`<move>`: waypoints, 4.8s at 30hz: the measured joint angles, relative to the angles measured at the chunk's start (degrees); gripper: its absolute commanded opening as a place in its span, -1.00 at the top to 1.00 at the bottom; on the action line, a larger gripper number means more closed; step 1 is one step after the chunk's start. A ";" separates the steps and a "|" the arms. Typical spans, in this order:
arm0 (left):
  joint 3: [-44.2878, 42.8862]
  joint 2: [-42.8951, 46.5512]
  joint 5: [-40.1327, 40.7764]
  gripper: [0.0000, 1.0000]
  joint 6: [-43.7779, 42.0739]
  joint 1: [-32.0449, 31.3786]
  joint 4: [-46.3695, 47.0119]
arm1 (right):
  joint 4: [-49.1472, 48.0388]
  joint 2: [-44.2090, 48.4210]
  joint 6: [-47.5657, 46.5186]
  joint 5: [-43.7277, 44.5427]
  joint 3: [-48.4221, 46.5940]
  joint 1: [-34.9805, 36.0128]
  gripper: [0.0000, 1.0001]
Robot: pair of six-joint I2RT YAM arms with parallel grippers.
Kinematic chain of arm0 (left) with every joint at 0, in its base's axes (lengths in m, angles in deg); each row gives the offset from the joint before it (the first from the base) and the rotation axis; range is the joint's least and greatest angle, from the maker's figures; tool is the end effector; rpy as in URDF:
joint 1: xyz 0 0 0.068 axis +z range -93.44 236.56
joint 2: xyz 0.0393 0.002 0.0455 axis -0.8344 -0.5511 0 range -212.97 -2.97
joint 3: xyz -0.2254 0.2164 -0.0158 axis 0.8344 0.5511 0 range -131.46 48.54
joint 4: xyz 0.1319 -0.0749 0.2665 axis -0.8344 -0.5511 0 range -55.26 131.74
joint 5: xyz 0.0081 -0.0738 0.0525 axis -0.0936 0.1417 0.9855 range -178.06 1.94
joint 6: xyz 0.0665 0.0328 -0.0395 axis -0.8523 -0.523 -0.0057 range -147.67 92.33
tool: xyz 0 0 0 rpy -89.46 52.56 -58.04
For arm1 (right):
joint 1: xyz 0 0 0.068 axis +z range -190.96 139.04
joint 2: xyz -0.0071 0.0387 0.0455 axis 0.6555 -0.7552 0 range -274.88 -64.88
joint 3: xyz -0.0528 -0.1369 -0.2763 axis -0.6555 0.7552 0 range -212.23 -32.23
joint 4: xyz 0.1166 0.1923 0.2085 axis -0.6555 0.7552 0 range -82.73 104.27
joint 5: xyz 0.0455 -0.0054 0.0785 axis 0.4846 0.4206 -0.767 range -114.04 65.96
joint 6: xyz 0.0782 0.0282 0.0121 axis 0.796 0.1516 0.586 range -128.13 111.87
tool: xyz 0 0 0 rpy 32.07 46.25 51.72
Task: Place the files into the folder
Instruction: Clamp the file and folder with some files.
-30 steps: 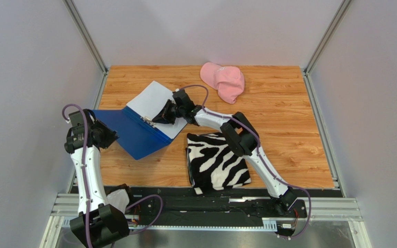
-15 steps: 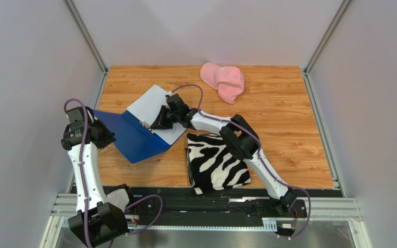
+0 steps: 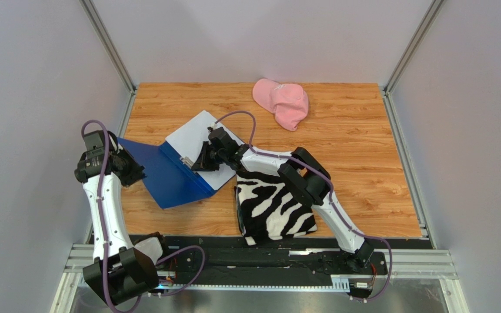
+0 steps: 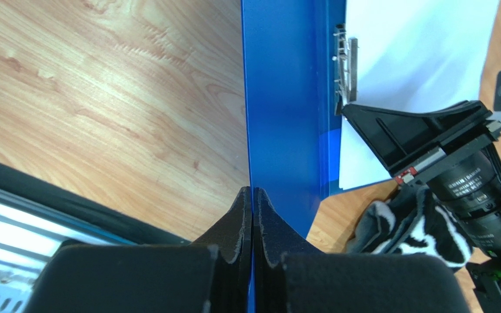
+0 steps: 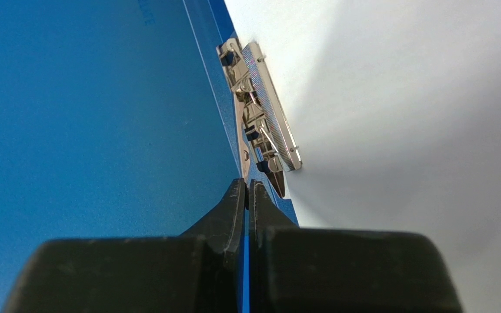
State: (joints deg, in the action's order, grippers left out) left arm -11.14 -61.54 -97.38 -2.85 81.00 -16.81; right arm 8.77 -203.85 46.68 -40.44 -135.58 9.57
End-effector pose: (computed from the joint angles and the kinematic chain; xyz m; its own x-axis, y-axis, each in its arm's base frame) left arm 0.2155 0.0849 0.3161 -0.5583 -0.7087 -0.4313 -0.6206 0.7018 -0.3498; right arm 0.3898 0.5061 0.1048 -0.9433 0.0878 -0.3202 -0.1957 0.6321 0.7498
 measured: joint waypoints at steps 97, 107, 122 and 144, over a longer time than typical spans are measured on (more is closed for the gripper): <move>5.09 11.63 -4.15 1.00 2.34 -7.10 1.64 | -16.85 4.70 0.87 -4.42 16.98 1.16 0.87; 5.16 11.91 -4.11 1.00 2.36 -7.10 0.85 | -16.33 4.04 3.93 -9.09 16.92 -0.42 0.99; 5.57 13.05 -3.45 1.00 3.41 -7.06 3.23 | -12.83 2.21 1.27 13.88 11.45 7.50 0.89; 5.57 13.22 -2.95 1.00 3.19 -7.15 0.04 | -12.68 4.90 -1.20 -11.26 15.65 -0.52 0.22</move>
State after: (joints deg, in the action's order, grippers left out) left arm -5.57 -48.31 -100.33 0.34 73.86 -16.76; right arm -3.91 -198.96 45.48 -51.70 -119.93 9.04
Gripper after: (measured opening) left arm 0.007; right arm 0.382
